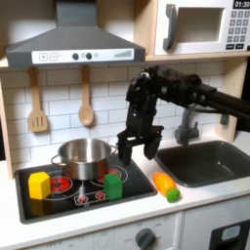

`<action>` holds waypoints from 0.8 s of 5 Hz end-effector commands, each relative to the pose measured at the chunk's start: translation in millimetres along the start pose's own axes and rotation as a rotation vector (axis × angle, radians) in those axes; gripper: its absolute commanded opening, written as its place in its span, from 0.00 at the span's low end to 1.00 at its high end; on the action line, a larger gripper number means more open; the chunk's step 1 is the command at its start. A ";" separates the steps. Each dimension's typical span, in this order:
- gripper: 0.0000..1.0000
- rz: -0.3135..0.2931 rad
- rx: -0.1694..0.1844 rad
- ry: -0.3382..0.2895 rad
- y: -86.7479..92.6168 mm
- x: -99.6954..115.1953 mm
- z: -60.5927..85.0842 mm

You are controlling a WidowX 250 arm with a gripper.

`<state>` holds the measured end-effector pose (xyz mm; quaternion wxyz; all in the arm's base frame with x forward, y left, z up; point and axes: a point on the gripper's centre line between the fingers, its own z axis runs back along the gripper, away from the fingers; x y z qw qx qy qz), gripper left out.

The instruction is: Reach green block

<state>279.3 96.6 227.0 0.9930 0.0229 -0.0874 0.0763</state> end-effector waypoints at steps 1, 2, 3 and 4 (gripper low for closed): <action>1.00 -0.006 0.008 0.003 6.3 14.0 -11.8; 1.00 0.001 0.014 0.002 10.3 19.3 -16.5; 1.00 -0.006 0.017 0.007 12.1 23.8 -24.8; 1.00 -0.007 0.024 0.003 14.2 25.2 -29.8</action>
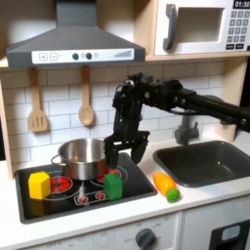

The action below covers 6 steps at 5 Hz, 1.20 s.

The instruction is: Reach green block

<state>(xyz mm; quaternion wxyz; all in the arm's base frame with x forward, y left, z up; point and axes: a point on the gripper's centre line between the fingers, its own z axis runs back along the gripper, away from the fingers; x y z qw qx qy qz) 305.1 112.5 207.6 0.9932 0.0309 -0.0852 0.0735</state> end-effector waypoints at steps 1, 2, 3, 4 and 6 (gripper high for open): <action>1.00 0.010 0.011 -0.005 10.3 4.6 -5.8; 1.00 -0.005 0.008 0.024 11.7 -0.2 -15.8; 1.00 0.005 0.023 0.005 16.2 1.3 -15.6; 1.00 0.001 0.017 0.016 17.2 1.2 -21.1; 1.00 -0.003 0.019 0.064 14.8 -2.0 -38.0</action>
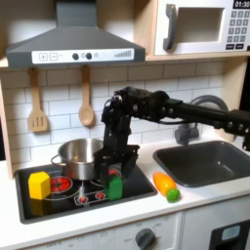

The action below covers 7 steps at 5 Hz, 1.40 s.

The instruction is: Reach green block

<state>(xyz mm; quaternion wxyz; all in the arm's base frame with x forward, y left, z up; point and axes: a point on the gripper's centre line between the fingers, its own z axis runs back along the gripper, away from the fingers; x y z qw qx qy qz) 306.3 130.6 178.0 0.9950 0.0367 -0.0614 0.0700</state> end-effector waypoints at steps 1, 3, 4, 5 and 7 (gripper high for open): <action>1.00 0.011 -0.013 0.032 -3.3 1.2 -15.3; 1.00 0.002 -0.022 0.066 -8.1 3.9 -29.9; 1.00 -0.001 -0.016 0.087 -11.2 4.1 -37.1; 1.00 0.018 -0.018 0.102 -9.1 3.1 -40.8; 1.00 0.005 0.019 0.151 -14.0 -0.8 -47.1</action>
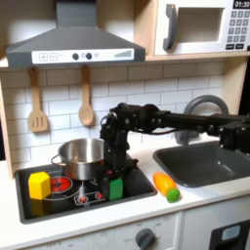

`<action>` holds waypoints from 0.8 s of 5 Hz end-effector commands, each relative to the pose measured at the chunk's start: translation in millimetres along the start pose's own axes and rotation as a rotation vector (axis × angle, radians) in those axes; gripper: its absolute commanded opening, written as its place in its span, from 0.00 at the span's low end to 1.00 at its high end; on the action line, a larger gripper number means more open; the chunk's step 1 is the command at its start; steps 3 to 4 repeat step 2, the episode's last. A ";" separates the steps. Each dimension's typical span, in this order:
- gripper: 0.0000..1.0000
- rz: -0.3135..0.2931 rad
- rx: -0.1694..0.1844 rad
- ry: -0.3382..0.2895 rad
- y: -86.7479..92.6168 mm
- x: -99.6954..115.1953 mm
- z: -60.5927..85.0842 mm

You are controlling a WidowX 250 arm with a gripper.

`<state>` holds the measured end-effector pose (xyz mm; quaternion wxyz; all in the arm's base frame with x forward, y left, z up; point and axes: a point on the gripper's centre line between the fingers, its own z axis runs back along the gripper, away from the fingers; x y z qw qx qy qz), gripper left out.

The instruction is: Reach green block

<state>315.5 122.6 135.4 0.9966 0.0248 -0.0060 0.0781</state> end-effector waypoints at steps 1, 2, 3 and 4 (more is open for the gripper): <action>1.00 -0.002 0.035 0.023 -0.5 -2.0 -0.6; 1.00 -0.005 0.034 0.026 -1.5 -2.3 -0.6; 1.00 -0.005 0.034 0.026 -1.5 -2.3 -0.6; 1.00 -0.005 0.034 0.026 -1.5 -2.3 -0.6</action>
